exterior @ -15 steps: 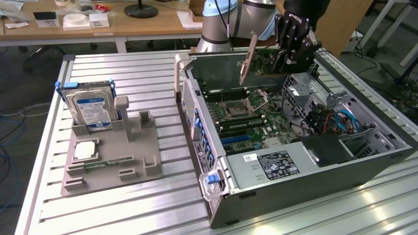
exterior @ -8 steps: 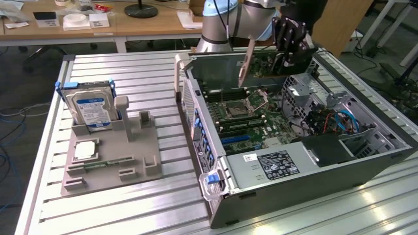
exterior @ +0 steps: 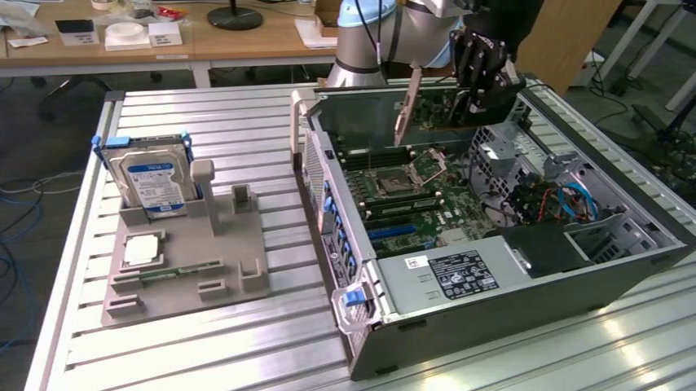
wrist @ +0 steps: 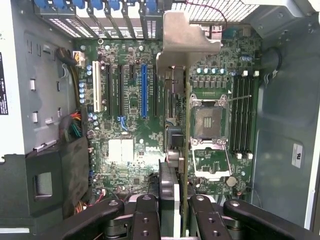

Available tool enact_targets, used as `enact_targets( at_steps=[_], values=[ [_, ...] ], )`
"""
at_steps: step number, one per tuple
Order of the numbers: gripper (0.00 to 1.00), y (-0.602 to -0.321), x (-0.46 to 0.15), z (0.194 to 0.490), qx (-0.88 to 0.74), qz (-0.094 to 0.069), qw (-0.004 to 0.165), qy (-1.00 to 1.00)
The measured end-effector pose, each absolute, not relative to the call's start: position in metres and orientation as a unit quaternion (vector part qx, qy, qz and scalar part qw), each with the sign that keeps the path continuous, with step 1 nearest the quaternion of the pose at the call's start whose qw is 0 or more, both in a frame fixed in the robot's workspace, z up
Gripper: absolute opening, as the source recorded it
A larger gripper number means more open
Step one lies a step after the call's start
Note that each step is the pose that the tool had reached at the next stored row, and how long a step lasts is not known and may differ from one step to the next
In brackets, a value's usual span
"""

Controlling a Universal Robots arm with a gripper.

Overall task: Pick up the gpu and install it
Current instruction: 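Insert the gpu into the slot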

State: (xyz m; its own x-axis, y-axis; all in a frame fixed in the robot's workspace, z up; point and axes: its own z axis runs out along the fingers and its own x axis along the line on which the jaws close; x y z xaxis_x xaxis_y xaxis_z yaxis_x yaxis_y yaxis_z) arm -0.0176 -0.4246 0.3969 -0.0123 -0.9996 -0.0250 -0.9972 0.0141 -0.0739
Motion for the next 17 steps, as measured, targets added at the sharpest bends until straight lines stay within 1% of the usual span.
enact_targets(
  at_steps=[17],
  values=[
    [0.28,-0.4247,-0.0180,0.3922,-0.702,-0.018,0.035,0.711]
  ],
)
